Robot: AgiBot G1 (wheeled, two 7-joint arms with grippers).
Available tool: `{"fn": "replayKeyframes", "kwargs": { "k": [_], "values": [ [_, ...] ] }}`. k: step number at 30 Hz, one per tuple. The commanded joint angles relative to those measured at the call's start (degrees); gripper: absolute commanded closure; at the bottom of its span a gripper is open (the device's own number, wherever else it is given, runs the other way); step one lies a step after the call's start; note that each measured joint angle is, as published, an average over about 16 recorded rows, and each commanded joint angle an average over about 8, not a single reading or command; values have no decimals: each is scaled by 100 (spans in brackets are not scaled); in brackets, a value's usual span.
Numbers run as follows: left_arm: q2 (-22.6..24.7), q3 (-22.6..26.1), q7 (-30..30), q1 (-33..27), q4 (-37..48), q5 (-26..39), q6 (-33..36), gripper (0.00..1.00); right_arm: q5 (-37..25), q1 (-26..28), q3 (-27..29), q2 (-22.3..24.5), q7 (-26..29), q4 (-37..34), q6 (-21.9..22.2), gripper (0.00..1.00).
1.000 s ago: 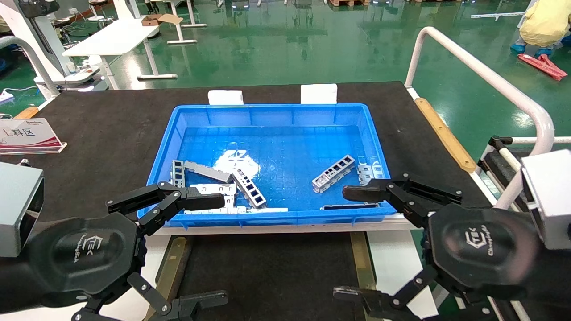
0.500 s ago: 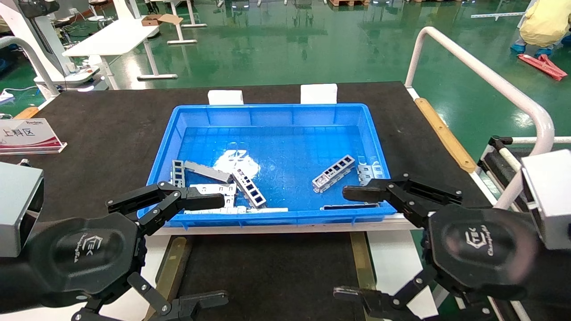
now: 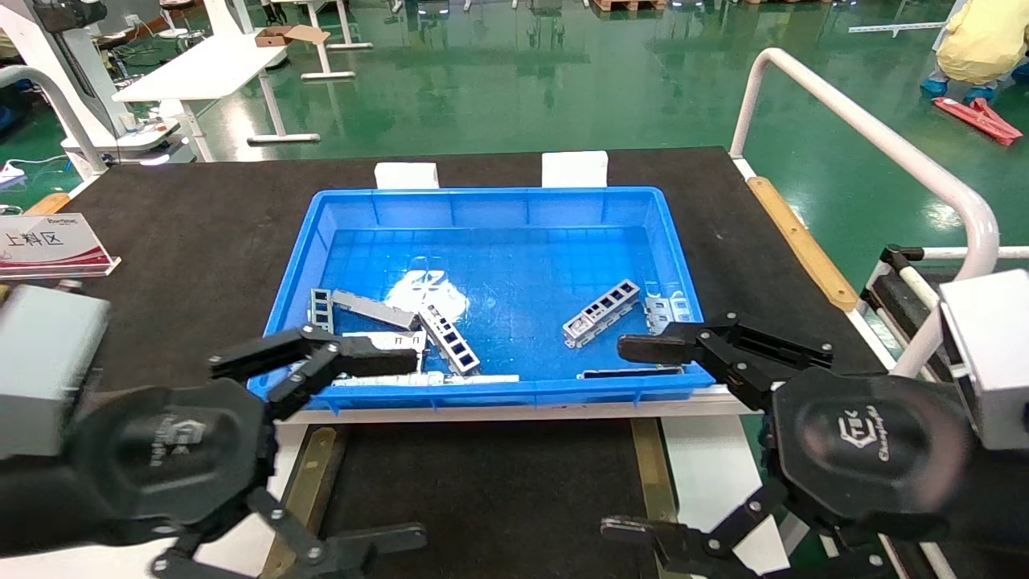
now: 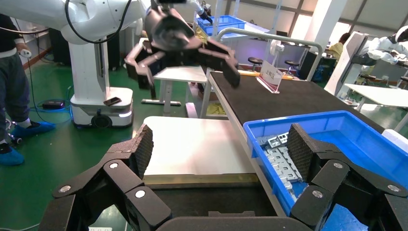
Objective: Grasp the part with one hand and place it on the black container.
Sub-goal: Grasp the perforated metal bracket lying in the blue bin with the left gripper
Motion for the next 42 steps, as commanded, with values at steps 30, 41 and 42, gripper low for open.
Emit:
{"fn": "replayKeyframes", "kwargs": {
  "k": [30,41,42],
  "values": [
    [2896,1100,1045,-1886,3611,1929,-1153,0,2,2,-4,1,-2,-1,1,0],
    [3793,1159,1958,-2519,5393,2131,-1677,0,3,2,-5,2,-3,-1,1,0],
    [3861,1171,2027,-2563,5511,2141,-1730,0,3,2,-5,2,-3,-1,1,0]
  ]
}}
